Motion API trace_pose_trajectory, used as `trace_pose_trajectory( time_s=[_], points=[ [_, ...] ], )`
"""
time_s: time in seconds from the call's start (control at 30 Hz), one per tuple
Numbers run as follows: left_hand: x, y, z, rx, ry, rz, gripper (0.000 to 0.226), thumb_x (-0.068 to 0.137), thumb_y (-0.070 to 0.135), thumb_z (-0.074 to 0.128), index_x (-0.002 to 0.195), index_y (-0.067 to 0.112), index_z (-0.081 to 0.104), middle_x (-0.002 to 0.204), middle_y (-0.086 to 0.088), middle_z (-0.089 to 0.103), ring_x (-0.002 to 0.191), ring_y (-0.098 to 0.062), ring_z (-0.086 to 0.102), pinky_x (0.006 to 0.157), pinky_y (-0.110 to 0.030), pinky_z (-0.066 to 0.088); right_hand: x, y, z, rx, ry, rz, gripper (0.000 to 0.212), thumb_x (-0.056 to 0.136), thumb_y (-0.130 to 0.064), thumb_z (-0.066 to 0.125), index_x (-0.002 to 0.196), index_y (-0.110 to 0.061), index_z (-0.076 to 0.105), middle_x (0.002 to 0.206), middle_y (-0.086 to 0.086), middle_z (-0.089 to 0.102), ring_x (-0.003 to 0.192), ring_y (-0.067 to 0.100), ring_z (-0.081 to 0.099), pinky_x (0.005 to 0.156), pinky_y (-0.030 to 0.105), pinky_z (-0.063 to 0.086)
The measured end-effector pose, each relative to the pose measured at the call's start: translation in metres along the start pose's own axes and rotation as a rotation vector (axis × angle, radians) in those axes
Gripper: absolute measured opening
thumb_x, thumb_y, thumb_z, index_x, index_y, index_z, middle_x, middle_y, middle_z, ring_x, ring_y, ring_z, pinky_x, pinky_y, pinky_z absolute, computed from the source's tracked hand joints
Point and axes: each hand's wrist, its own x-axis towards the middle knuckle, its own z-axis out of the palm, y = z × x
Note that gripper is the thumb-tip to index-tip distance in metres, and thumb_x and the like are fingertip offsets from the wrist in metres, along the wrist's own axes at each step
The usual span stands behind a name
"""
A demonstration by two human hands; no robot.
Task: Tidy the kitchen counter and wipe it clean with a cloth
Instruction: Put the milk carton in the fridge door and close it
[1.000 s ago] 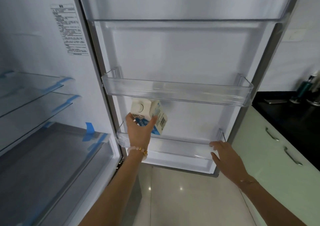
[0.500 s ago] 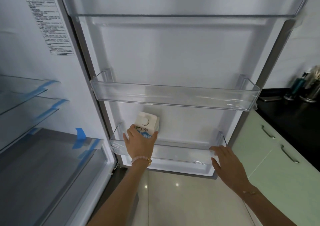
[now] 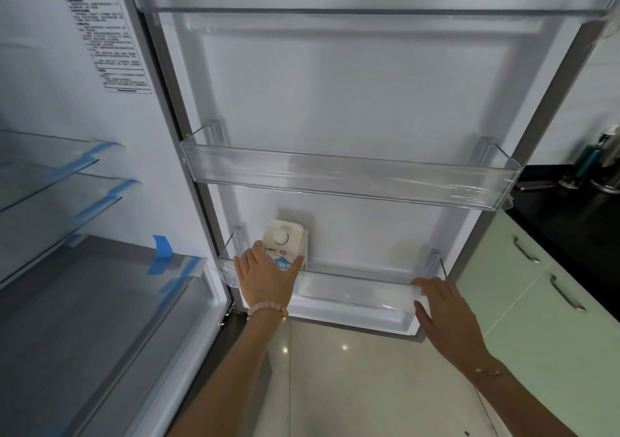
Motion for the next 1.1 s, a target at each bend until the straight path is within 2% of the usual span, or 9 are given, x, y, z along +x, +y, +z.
trace_pose_trajectory(
  time_s=[0.17, 0.3, 0.37, 0.5, 0.63, 0.73, 0.87, 1.0, 1.1],
  points=[
    [-0.009, -0.01, -0.017, -0.041, -0.02, 0.034, 0.069, 0.077, 0.047, 0.064, 0.13, 0.011, 0.039, 0.132, -0.01, 0.05, 0.123, -0.029, 0.044, 0.106, -0.043, 0.036, -0.002, -0.003, 0.0, 0.015, -0.005, 0.038, 0.035, 0.072, -0.008, 0.072, 0.103, -0.014, 0.057, 0.085, 0.003, 0.061, 0.084, 0.015, 0.043, 0.063, 0.033, 0.053],
    [-0.024, -0.021, -0.033, -0.076, -0.002, 0.146, 0.042, 0.086, 0.034, 0.058, 0.122, 0.013, 0.05, 0.126, -0.008, 0.057, 0.116, -0.027, 0.052, 0.101, -0.041, 0.041, -0.001, -0.007, -0.002, -0.014, 0.038, 0.028, 0.024, 0.082, -0.025, 0.045, 0.102, -0.017, 0.055, 0.082, 0.001, 0.06, 0.082, 0.013, 0.043, 0.062, 0.03, 0.053],
    [-0.032, -0.028, -0.033, -0.006, 0.06, 0.327, 0.034, 0.086, 0.031, 0.054, 0.115, 0.012, 0.057, 0.115, -0.008, 0.064, 0.107, -0.027, 0.06, 0.096, -0.039, 0.045, -0.003, -0.009, -0.003, -0.013, 0.034, 0.03, 0.029, 0.083, -0.028, 0.038, 0.102, -0.016, 0.056, 0.082, 0.001, 0.06, 0.082, 0.014, 0.044, 0.061, 0.03, 0.053],
    [-0.053, -0.021, -0.015, 0.144, -0.01, 0.672, 0.043, 0.085, 0.031, 0.045, 0.123, 0.013, 0.053, 0.122, -0.006, 0.063, 0.117, -0.025, 0.057, 0.101, -0.043, 0.04, -0.01, -0.015, -0.005, -0.029, 0.016, 0.049, 0.032, 0.083, -0.029, 0.037, 0.105, -0.017, 0.056, 0.084, 0.0, 0.06, 0.083, 0.015, 0.048, 0.064, 0.03, 0.053],
    [-0.084, 0.005, 0.005, 0.238, -0.134, 0.824, 0.051, 0.082, 0.028, 0.047, 0.132, 0.02, 0.041, 0.133, 0.002, 0.055, 0.127, -0.019, 0.048, 0.113, -0.04, 0.029, -0.02, -0.02, -0.013, 0.01, -0.048, 0.036, 0.03, 0.085, -0.024, 0.049, 0.112, -0.015, 0.057, 0.092, 0.002, 0.062, 0.087, 0.017, 0.053, 0.073, 0.029, 0.054],
    [-0.105, 0.012, 0.009, 0.307, -0.191, 0.747, 0.066, 0.069, 0.021, 0.07, 0.13, 0.023, 0.043, 0.126, 0.0, 0.059, 0.122, -0.02, 0.053, 0.104, -0.044, 0.036, -0.036, -0.031, -0.032, 0.133, -0.127, -0.008, 0.039, 0.082, -0.019, 0.061, 0.121, -0.016, 0.057, 0.107, 0.0, 0.065, 0.097, 0.017, 0.06, 0.087, 0.028, 0.052],
    [-0.12, 0.012, 0.007, 0.357, -0.141, 0.599, 0.068, 0.061, 0.009, 0.076, 0.122, 0.021, 0.049, 0.121, -0.005, 0.062, 0.118, -0.024, 0.056, 0.101, -0.046, 0.04, -0.039, -0.023, -0.101, 0.379, -0.028, 0.016, 0.039, 0.087, -0.038, 0.039, 0.107, -0.019, 0.066, 0.102, -0.014, 0.06, 0.095, 0.0, 0.054, 0.086, 0.007, 0.04],
    [-0.136, 0.01, 0.0, 0.36, -0.082, 0.494, 0.058, 0.065, 0.001, 0.071, 0.117, 0.016, 0.051, 0.124, -0.009, 0.059, 0.122, -0.028, 0.052, 0.105, -0.046, 0.034, -0.018, 0.023, -0.148, 0.731, 0.213, 0.255, 0.019, 0.092, -0.019, 0.048, 0.107, -0.023, 0.059, 0.101, -0.019, 0.06, 0.09, -0.012, 0.054, 0.081, -0.003, 0.039],
    [-0.149, 0.008, -0.014, 0.373, -0.038, 0.431, 0.052, 0.071, 0.001, 0.066, 0.119, 0.014, 0.052, 0.129, -0.009, 0.055, 0.127, -0.027, 0.047, 0.108, -0.04, 0.021, 0.007, 0.045, -0.147, 1.0, 0.054, 0.417, 0.024, 0.097, -0.015, 0.044, 0.114, -0.03, 0.053, 0.113, -0.011, 0.059, 0.103, -0.009, 0.054, 0.093, 0.006, 0.041]
  ],
)
